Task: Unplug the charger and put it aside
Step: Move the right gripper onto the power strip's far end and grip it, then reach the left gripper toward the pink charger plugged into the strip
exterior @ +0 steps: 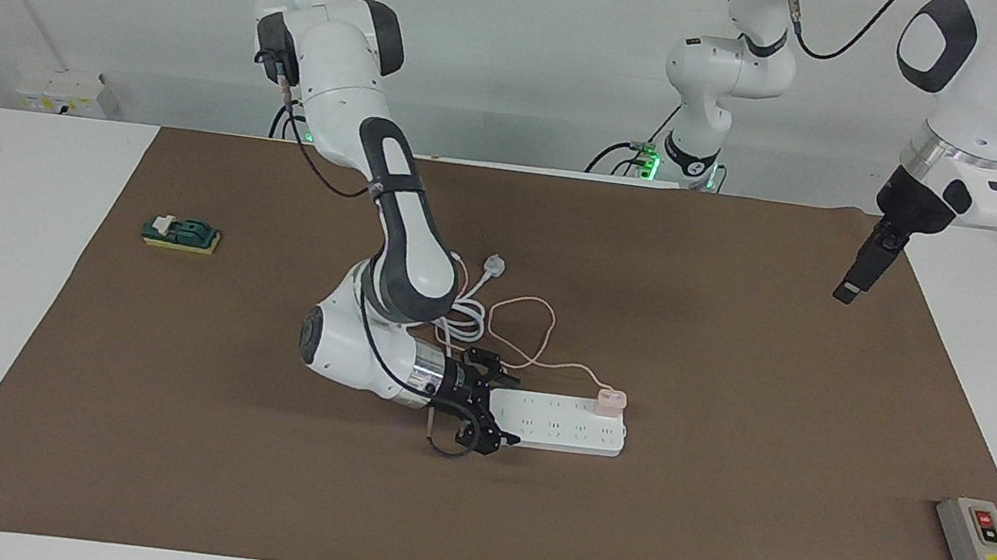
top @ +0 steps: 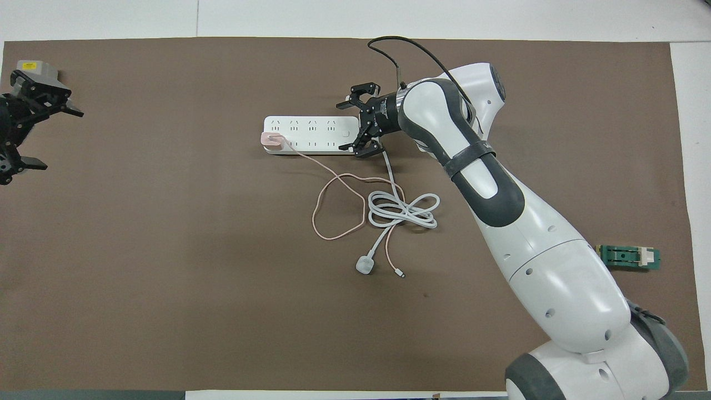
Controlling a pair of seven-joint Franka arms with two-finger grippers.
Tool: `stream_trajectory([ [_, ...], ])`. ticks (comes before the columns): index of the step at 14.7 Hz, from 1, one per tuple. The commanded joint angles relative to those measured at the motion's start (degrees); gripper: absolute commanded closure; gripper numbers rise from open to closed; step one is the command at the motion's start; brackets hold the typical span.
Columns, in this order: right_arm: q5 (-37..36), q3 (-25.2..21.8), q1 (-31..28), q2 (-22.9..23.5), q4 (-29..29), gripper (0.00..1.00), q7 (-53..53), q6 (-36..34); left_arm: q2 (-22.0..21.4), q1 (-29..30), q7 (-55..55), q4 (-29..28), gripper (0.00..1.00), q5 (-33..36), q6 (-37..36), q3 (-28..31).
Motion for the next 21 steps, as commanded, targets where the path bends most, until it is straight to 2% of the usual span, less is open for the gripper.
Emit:
stream_trajectory([
  [1, 1.0, 0.4, 0.6, 2.0, 2.3, 0.00, -2.3, 1.2, -2.1, -0.7, -13.6, -2.6, 0.00, -0.3, -1.0, -0.3],
  [3, 1.0, 0.4, 0.5, 2.1, 2.3, 0.00, -2.5, 1.1, -2.3, -2.2, -16.9, -3.6, 0.00, -0.3, 0.2, -0.5],
  [7, 0.8, 0.4, 0.5, 2.9, 2.3, 0.00, -3.6, 1.4, -1.7, -8.1, -32.1, -6.7, 0.00, -0.2, 4.3, -0.4],
  [11, 0.9, 0.4, 0.5, 3.5, 2.3, 0.00, -4.2, 1.3, 3.2, -12.9, -40.8, -6.4, 0.00, -0.3, 7.7, -0.4],
  [13, 1.1, 0.4, 0.2, 4.2, 2.3, 0.00, -4.4, 1.0, 7.0, -13.5, -41.6, -6.4, 0.00, -0.3, 11.4, -0.4],
  [17, 0.9, 0.4, 0.2, 4.1, 1.9, 0.00, -4.4, 0.2, 11.1, -14.4, -41.9, -7.4, 0.00, -0.2, 15.7, -0.4],
  [21, 0.6, 0.4, 0.5, 4.0, 1.7, 0.00, -5.1, 0.2, 12.3, -16.8, -44.6, -7.4, 0.03, -0.1, 18.4, -0.4],
])
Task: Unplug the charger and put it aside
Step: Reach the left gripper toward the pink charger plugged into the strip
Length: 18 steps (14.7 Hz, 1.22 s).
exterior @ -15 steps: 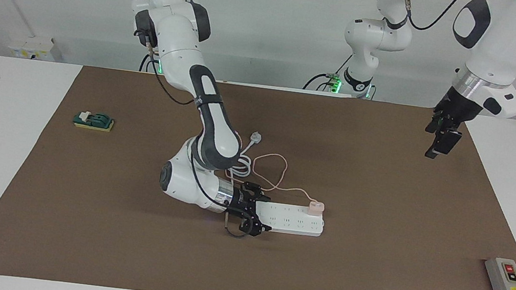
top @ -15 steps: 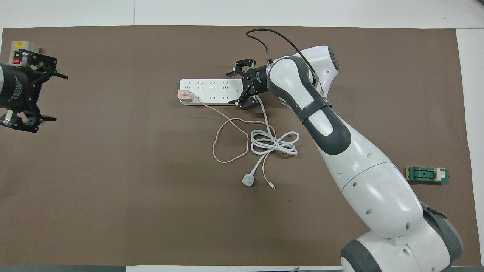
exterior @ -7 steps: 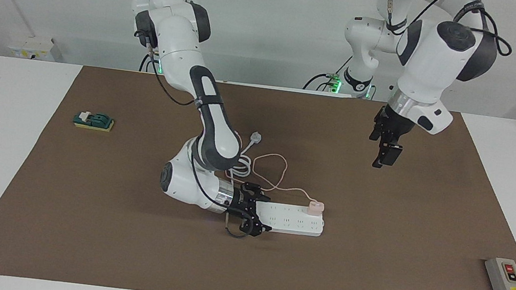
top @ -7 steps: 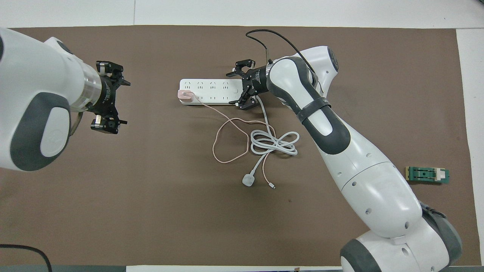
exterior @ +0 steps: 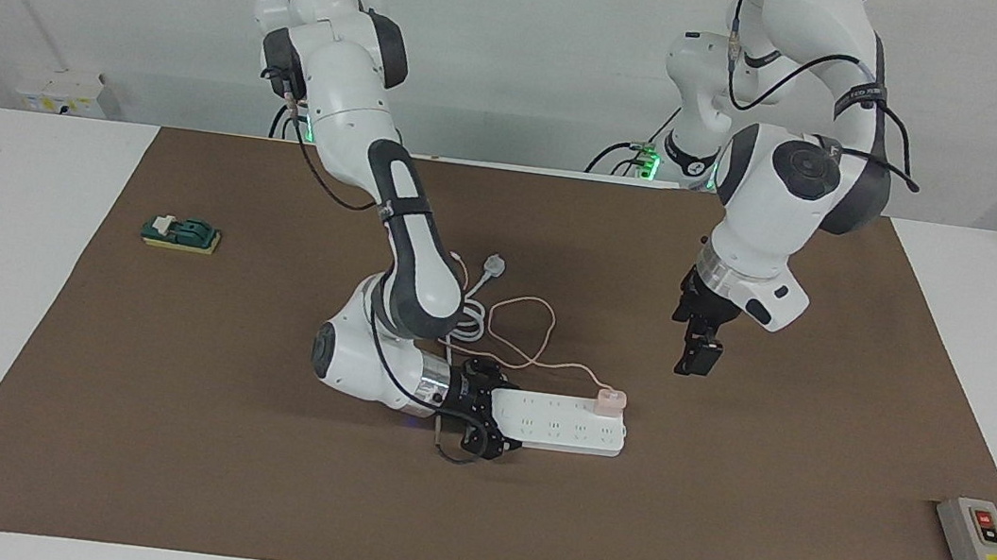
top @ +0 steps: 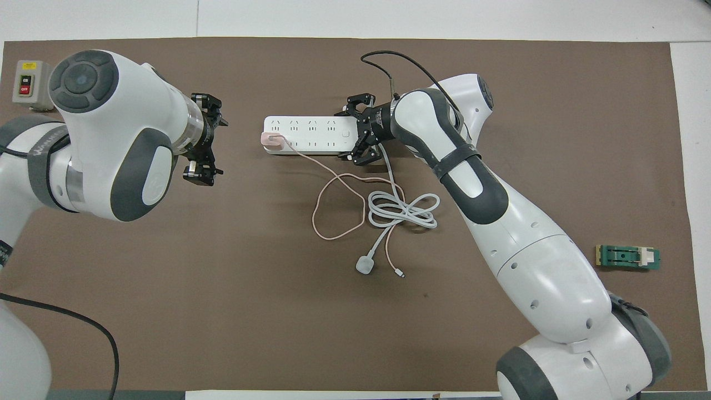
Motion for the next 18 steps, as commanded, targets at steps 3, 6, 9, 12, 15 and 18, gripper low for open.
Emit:
stream_trajectory([
  [3, 0.4, 0.2, 0.1, 0.9, 0.9, 0.00, -1.8, -0.1, 0.3, -3.3, -4.6, -1.0, 0.05, -0.3, 1.6, 0.7],
  [6, 0.6, 0.2, 1.2, 1.0, 0.7, 0.00, -1.9, 0.8, 1.7, -3.7, -5.5, -1.3, 0.00, -0.3, 2.6, 0.9],
  [9, 0.6, 0.2, 1.2, 0.9, 0.6, 0.27, -2.5, 0.8, 6.0, -3.7, -10.8, 1.5, 0.00, -0.6, 1.7, 1.0],
  [12, 0.9, 0.2, 1.0, 0.6, -0.7, 0.53, -5.1, 2.4, 12.8, -3.7, -12.1, 9.3, 0.00, -1.7, -1.4, 1.1],
  [15, 1.1, 0.2, 1.1, 0.4, -1.0, 0.60, -5.8, 2.9, 16.6, -3.7, -12.2, 15.8, 0.00, -1.8, -4.4, 1.3],
  [18, 1.3, 0.2, 1.1, 0.4, -1.1, 0.60, -5.8, 2.9, 18.5, -3.7, -12.4, 18.0, 0.00, -1.8, -5.2, 1.3],
])
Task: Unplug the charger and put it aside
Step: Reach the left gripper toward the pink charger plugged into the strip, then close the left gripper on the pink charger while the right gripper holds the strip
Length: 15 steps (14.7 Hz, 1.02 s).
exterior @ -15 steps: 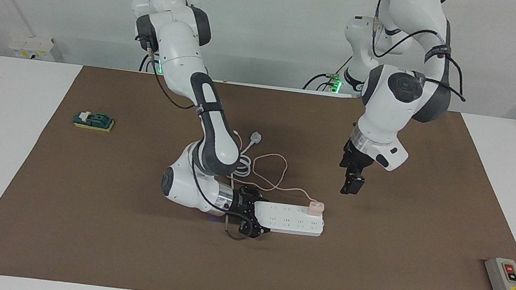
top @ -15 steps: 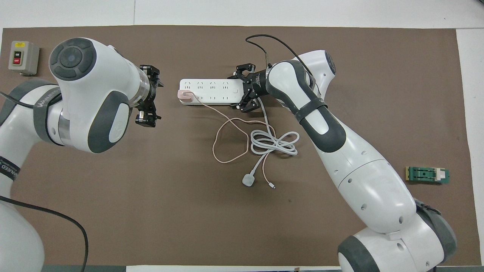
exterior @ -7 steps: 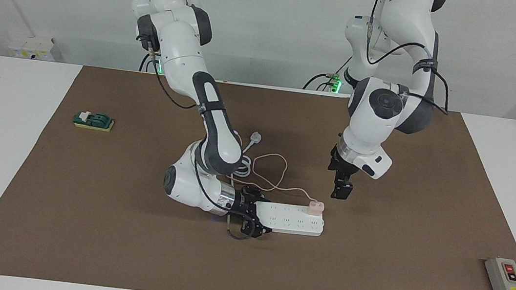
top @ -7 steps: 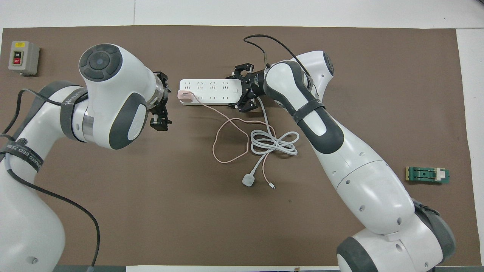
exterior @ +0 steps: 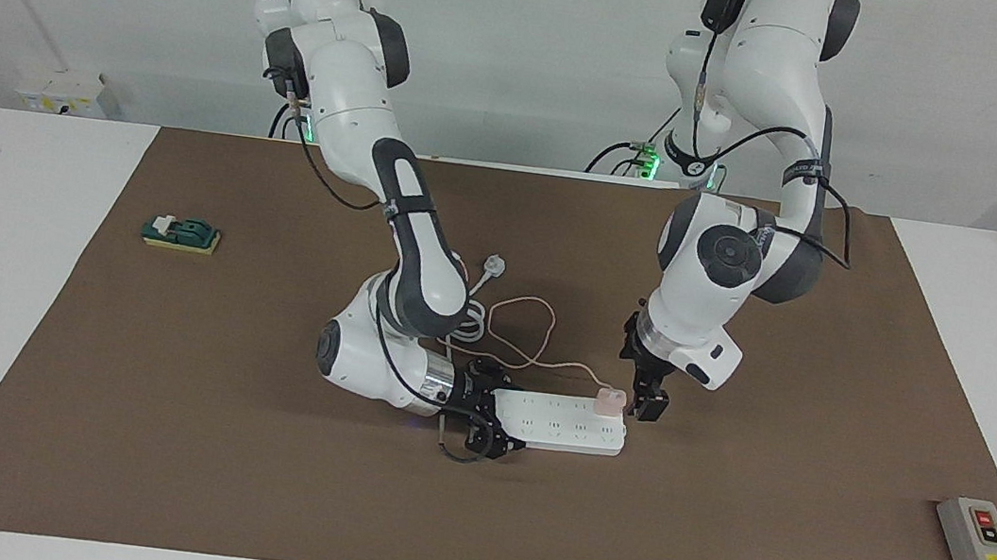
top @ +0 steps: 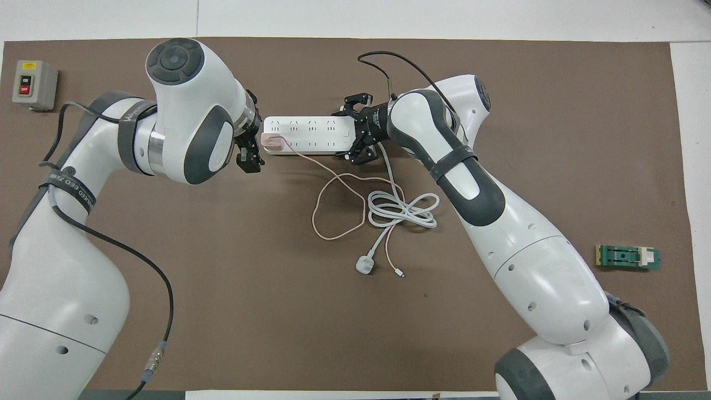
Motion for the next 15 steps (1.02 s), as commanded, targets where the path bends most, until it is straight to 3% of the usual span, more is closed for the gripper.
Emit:
stream_trajectory([
  [1, 1.2, 0.1, 0.5, 0.5, -1.1, 0.60, -5.4, 1.6, 2.4, -0.8, -1.4, 3.7, 0.00, -0.8, -2.2, 0.9],
  [15, 1.3, 0.1, 0.5, 0.5, -1.3, 0.60, -5.4, 1.7, 3.2, -3.7, -5.3, 2.4, 0.00, -0.7, -0.7, 1.6],
])
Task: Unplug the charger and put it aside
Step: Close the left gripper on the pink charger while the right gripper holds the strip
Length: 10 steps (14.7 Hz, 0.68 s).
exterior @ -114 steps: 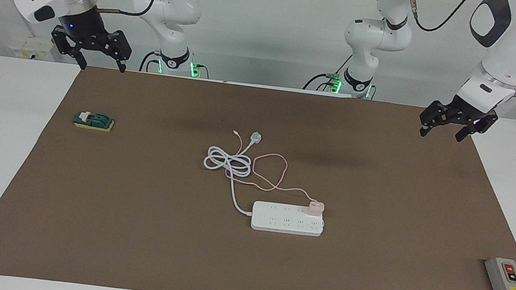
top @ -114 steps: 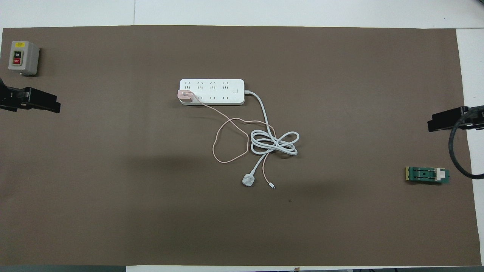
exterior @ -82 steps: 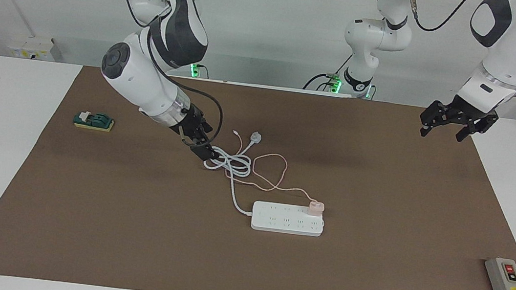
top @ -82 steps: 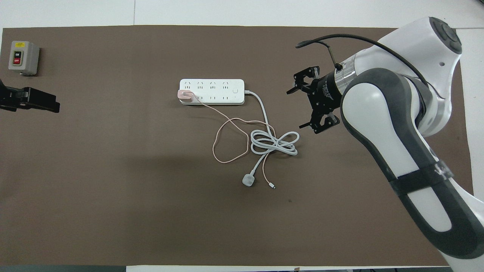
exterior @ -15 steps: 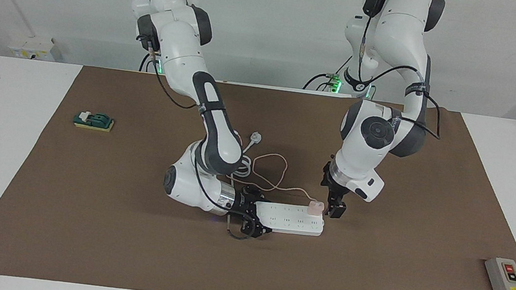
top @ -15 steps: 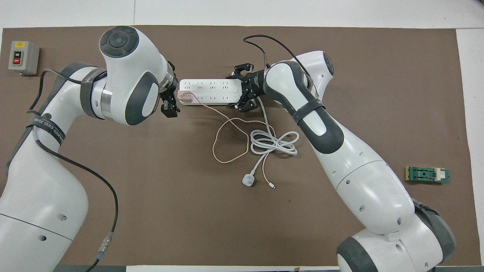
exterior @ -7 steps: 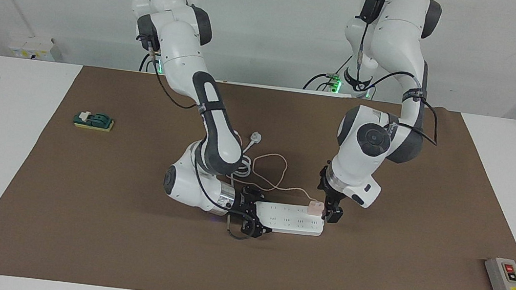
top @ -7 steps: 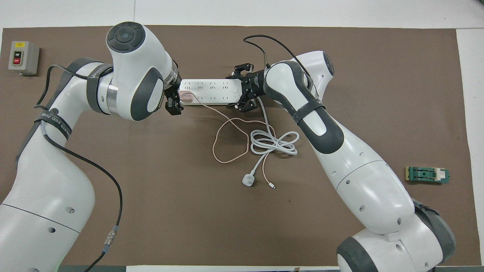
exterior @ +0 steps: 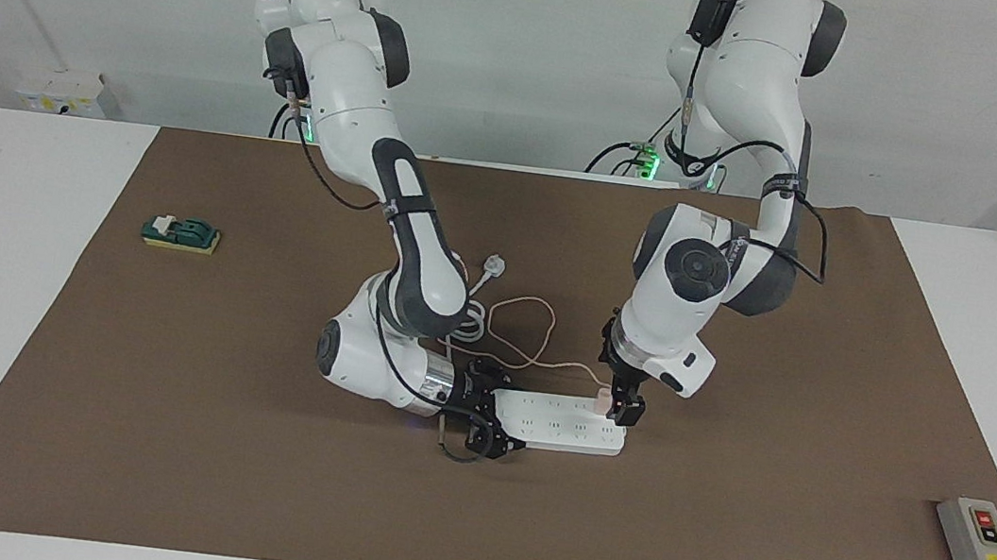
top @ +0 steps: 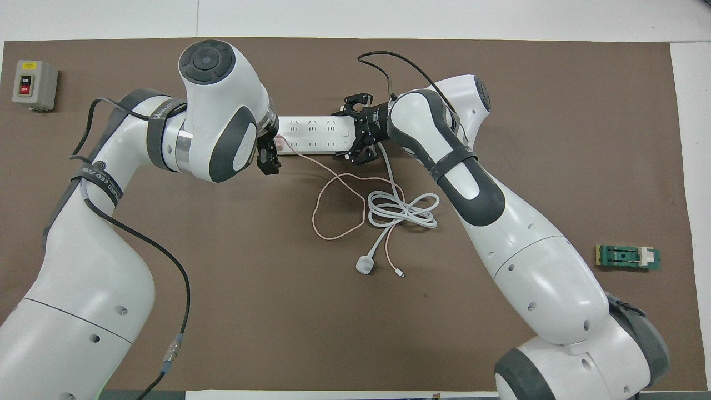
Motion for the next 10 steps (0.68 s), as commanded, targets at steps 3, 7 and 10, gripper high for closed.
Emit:
stream_trajectory([
  [3, 1.3, 0.1, 0.5, 0.5, -1.4, 0.59, -5.4, 1.7, 0.7, -1.3, -1.0, 0.1, 0.00, -0.3, 0.5, 1.7],
  [7, 1.3, 0.1, 0.5, 0.5, -1.4, 0.59, -5.4, 1.7, 0.6, -1.3, -1.0, -0.5, 0.00, -0.1, 2.0, 1.8],
  [10, 1.3, 0.1, 0.5, 0.5, -1.5, 0.59, -5.4, 1.6, 0.9, -1.4, -1.0, -1.3, 0.00, -0.2, 3.1, 1.8],
])
